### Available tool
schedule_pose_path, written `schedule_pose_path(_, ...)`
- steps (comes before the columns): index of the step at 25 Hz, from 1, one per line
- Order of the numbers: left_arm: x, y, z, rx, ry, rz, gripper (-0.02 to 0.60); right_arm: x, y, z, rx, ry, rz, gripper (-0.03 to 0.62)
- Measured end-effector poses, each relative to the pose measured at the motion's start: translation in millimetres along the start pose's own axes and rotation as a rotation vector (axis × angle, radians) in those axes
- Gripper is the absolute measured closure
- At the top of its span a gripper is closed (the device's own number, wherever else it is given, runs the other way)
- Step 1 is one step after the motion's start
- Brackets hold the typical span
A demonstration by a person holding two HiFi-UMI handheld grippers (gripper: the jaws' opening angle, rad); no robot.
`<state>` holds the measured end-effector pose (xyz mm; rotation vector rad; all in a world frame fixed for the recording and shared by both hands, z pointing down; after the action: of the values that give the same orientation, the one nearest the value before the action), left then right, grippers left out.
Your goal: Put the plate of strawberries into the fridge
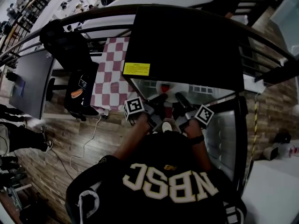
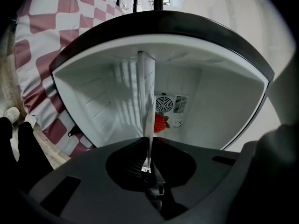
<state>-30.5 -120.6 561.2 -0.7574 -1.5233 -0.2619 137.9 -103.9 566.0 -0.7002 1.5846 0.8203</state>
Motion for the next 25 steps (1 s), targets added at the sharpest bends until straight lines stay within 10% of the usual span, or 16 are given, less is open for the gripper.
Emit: schedule_pose_path(25,-3,-22,1,-0.046,0.059,-0.016,0.546,0,-6,3,-0.029,-0.023,0.07,0.517)
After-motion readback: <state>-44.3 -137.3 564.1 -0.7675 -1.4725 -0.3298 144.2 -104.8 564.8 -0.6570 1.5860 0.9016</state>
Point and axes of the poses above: the fingertips, and each gripper's own axes: z backward along the fingers, x to its left, y out of its underside, the point moved 8 cm from there along z, backward along the fingers, and after that the axes turned 7 degrees about z, right-handed, at the moved point
